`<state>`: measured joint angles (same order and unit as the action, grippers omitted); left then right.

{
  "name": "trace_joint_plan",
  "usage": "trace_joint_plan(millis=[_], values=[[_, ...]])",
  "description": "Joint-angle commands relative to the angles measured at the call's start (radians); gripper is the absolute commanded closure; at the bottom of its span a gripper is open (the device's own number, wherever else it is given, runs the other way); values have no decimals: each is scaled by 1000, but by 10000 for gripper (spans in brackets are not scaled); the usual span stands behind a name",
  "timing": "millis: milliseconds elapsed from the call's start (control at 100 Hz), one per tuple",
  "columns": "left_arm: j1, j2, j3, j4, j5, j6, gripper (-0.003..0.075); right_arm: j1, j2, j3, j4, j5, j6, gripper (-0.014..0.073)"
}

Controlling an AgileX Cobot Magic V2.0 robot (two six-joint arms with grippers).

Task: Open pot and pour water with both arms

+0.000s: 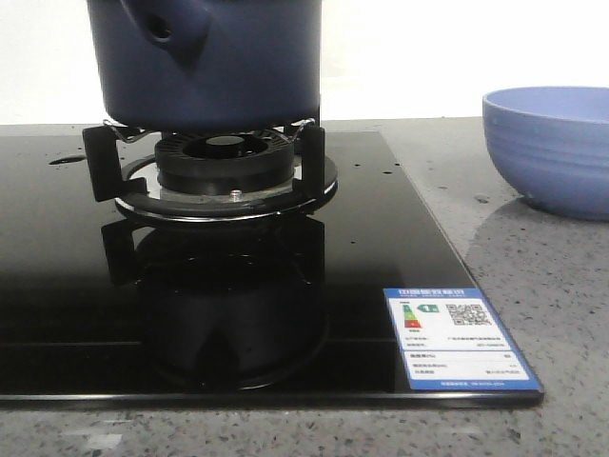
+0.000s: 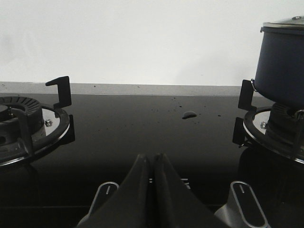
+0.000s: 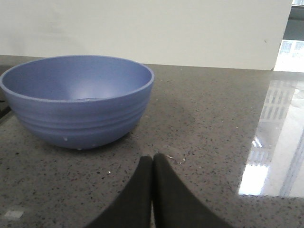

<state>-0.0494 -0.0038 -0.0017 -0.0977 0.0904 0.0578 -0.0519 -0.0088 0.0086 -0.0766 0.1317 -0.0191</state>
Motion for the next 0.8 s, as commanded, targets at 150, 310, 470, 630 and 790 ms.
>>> trace_joint_plan(millis=[150,310,470,630,790], values=[[-1,-28,35,-49,-90,-8,741,0,-19,25,87,-88,-3,657],[-1,-28,35,-175,-90,-8,741,0,-19,25,175,-96,-3,657],[-1,-28,35,-301,-90,-8,741,0,-19,25,293,-111,-3,657],[-1,-28,35,-556,-129,-8,741,0,-19,25,539,-117,-3,657],[-1,-28,1,-676,-135,-8,741,0,-19,-20,632,-81,-3,656]])
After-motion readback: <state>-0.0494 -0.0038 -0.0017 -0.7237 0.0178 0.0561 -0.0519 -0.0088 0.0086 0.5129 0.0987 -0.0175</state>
